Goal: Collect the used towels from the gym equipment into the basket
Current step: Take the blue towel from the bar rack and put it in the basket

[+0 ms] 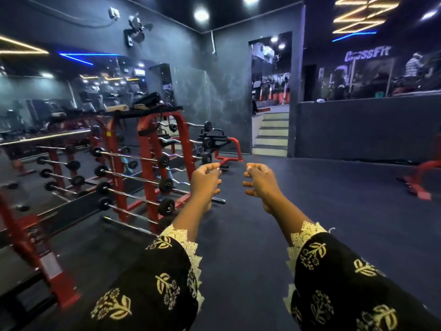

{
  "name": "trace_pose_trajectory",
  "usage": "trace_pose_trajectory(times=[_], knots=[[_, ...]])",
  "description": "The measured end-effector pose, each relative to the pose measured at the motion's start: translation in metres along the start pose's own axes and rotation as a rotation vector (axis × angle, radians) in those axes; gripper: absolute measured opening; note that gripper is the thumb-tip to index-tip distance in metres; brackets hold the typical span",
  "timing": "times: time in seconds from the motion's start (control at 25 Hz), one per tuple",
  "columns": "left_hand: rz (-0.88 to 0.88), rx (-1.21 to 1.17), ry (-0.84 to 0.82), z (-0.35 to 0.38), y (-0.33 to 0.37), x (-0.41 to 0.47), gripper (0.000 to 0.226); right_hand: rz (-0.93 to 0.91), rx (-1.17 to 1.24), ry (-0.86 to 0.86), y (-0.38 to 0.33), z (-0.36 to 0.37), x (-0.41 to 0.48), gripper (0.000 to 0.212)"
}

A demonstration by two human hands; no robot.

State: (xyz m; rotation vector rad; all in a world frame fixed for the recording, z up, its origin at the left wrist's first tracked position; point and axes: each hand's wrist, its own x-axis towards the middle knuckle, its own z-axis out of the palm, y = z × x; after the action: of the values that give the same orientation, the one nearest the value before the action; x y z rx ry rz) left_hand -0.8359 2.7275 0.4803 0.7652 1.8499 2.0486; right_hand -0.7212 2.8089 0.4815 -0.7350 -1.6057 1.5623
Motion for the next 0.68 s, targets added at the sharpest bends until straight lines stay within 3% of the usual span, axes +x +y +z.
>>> trace_pose_trajectory(times=[0.16,0.36,0.68], knots=[[-0.065,-0.028,0.023,0.075,-0.039,0.126,0.023,0.021,-0.009,0.036,0.012,-0.029,0.132,0.014],[-0.146,-0.020,-0.094,0.187,-0.087,0.246,0.019,0.066,-0.006,0.110,0.044,-0.092,0.281,0.017],[-0.104,-0.049,-0.162,0.405,-0.144,0.452,0.018,0.031,-0.011,0.150,0.092,-0.204,0.551,0.015]])
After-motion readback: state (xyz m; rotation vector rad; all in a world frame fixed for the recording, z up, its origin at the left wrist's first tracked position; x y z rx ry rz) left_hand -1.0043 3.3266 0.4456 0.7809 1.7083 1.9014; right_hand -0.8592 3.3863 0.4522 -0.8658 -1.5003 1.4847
